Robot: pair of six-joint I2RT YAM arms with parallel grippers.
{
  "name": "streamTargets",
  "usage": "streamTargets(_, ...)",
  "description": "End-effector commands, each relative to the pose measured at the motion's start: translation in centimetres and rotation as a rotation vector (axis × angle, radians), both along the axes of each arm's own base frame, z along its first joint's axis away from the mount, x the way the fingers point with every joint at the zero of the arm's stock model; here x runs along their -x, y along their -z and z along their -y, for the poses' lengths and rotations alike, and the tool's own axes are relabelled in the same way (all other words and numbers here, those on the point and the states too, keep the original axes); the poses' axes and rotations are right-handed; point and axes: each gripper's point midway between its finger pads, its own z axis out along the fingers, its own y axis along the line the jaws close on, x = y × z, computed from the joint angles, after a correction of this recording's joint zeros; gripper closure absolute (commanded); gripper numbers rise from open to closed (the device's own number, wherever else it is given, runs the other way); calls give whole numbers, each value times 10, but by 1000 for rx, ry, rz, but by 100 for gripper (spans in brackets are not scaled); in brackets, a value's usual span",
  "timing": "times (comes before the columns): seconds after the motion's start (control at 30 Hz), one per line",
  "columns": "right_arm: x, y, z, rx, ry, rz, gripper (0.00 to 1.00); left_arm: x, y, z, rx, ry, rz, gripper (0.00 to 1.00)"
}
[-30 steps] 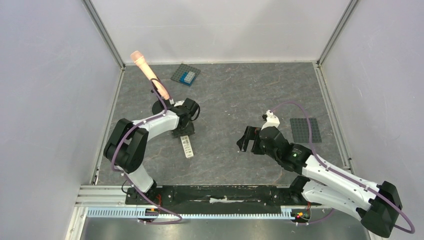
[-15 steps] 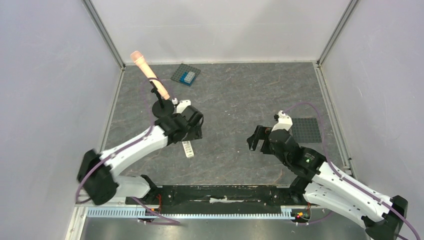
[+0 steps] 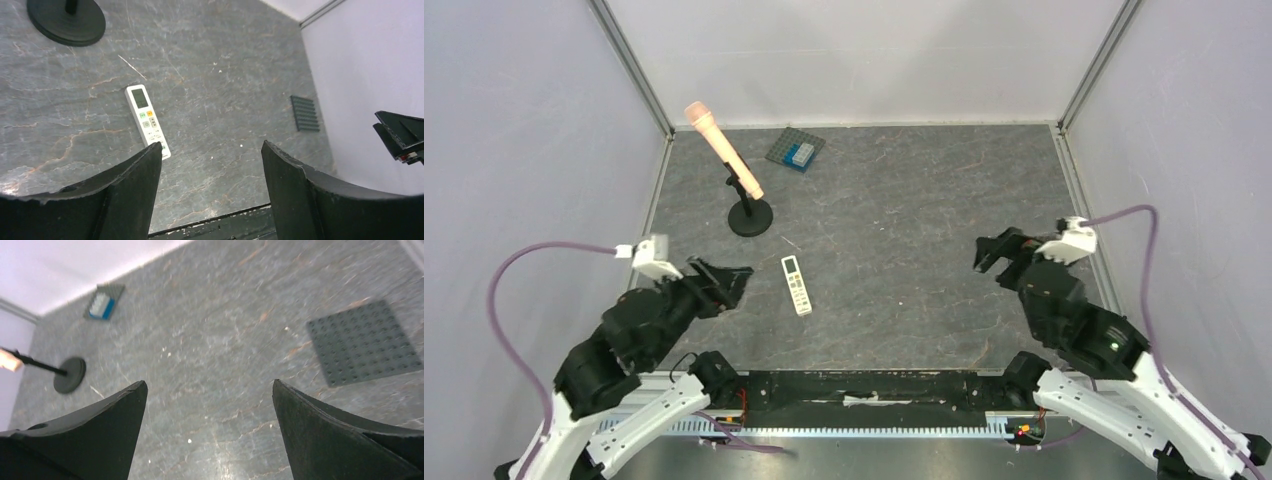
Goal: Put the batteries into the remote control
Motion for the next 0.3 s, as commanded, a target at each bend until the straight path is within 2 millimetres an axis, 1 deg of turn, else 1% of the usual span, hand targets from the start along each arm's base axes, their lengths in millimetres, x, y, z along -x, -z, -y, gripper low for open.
streamTargets(0.0,12,-45,51,-9,166,122,2,19,-14,-40,-16,-71,57,21)
streamTargets(0.07,17,-58,63,-34,194,159,2,24,-20,-53,-24,-99,78,21)
streamTargets(0.1,20,-63,68,-43,207,175,2,25,-23,-56,-28,-103,85,21)
streamTargets(0.2,24,-75,79,-53,242,207,2,25,-24,-57,-46,-98,87,21)
streamTargets(0.27,24,-78,81,-48,251,213,2,24,-25,-55,-59,-93,80,20)
